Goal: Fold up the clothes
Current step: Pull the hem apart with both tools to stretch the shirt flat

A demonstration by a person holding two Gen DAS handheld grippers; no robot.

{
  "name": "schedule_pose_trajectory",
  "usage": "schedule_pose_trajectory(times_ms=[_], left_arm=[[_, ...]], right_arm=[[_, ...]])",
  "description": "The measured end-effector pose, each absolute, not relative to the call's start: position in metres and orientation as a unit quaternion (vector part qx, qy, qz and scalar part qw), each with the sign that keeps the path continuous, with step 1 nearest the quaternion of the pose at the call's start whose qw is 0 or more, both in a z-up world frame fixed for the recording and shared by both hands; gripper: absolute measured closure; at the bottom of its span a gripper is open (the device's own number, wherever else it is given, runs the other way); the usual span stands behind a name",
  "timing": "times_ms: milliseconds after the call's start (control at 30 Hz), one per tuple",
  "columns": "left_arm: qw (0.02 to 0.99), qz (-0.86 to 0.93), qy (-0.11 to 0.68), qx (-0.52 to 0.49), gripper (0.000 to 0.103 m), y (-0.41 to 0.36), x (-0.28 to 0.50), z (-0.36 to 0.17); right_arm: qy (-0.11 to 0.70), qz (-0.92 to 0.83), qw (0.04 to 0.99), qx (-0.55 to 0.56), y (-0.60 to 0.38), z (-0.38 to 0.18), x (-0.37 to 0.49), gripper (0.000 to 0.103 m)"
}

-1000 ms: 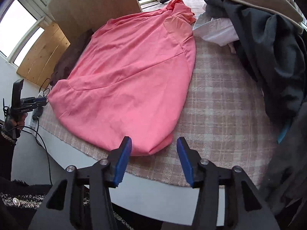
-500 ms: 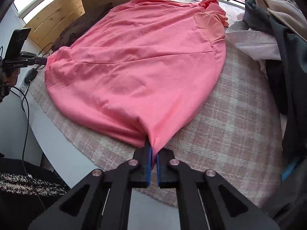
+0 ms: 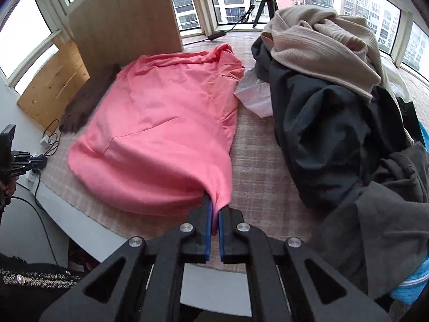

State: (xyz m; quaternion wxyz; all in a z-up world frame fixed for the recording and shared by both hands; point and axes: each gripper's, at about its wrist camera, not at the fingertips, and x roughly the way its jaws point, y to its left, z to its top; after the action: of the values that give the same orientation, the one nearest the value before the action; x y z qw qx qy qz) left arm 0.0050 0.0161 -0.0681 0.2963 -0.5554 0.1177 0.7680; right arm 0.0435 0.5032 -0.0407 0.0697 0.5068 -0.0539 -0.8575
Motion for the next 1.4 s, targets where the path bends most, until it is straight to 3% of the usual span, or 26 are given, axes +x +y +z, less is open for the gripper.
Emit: schedule_pose_trajectory(times_ms=[133, 267, 300, 333, 367, 533, 767, 867, 967, 1100, 1233, 1400], left_arm=[[0.340, 0.752, 0.138, -0.548, 0.074, 0.050, -0.003, -0.094], [0.371, 0.742, 0.183, -0.528, 0.071, 0.087, -0.005, -0.107], [0.382, 0.737, 0.185, -0.527, 0.072, 0.095, -0.006, -0.109], [0.392, 0.732, 0.186, -0.525, 0.096, 0.103, -0.008, -0.110], [0.395, 0.725, 0.182, -0.534, 0.101, 0.104, -0.009, -0.105], [0.388, 0.715, 0.164, -0.559, 0.102, 0.085, -0.004, -0.064], [0.311, 0.760, 0.025, -0.570, 0.101, -0.021, 0.026, 0.027], [0.260, 0.765, 0.027, -0.589, 0.100, -0.022, -0.004, 0.006], [0.201, 0.771, 0.048, -0.603, 0.082, -0.011, -0.044, -0.035], [0.185, 0.761, 0.049, -0.620, 0.081, -0.017, -0.048, -0.063], [0.234, 0.748, 0.055, -0.618, 0.071, -0.006, 0.002, -0.066], [0.278, 0.730, 0.133, -0.610, 0.062, 0.027, 0.065, -0.084]], right_arm=[[-0.114, -0.855, 0.039, 0.505, 0.533, -0.049, 0.025, 0.099], [-0.095, -0.852, 0.039, 0.514, 0.529, -0.052, 0.016, 0.099], [-0.092, -0.851, 0.041, 0.515, 0.528, -0.053, 0.015, 0.099], [-0.090, -0.850, 0.044, 0.517, 0.527, -0.054, 0.014, 0.099], [-0.086, -0.851, 0.041, 0.517, 0.526, -0.054, 0.013, 0.099], [-0.072, -0.857, 0.049, 0.507, 0.520, -0.043, 0.026, 0.099], [-0.109, -0.864, 0.127, 0.475, 0.492, -0.006, 0.080, 0.099], [-0.113, -0.858, 0.138, 0.482, 0.482, -0.011, 0.072, 0.099], [-0.085, -0.842, 0.112, 0.520, 0.478, -0.040, 0.045, 0.099], [-0.067, -0.821, 0.089, 0.559, 0.486, -0.073, 0.012, 0.099], [-0.075, -0.808, 0.100, 0.575, 0.496, -0.084, 0.009, 0.098], [-0.081, -0.806, 0.105, 0.576, 0.498, -0.088, 0.024, 0.098]])
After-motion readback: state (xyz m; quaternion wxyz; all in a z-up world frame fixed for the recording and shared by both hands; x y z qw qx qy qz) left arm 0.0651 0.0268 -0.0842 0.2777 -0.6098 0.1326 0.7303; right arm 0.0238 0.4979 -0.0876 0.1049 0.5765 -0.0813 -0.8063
